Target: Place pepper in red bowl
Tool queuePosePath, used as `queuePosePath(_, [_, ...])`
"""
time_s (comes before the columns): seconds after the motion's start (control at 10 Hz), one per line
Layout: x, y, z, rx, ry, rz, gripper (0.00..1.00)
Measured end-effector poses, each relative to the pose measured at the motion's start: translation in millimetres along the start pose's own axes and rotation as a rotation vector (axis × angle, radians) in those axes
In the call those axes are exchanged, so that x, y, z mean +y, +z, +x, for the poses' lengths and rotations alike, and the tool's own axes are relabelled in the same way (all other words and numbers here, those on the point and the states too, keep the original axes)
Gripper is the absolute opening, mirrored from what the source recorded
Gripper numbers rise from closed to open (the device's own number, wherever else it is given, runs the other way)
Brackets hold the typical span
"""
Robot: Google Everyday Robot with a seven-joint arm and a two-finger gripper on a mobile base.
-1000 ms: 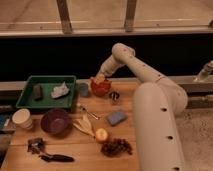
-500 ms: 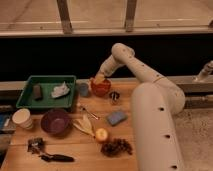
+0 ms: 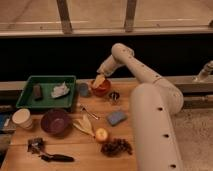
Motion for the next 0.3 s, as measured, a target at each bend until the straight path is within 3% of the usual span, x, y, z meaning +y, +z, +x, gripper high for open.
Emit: queuePosePath(0.3, [0.5, 1.5, -1.4, 0.0, -0.002, -0.002, 0.8])
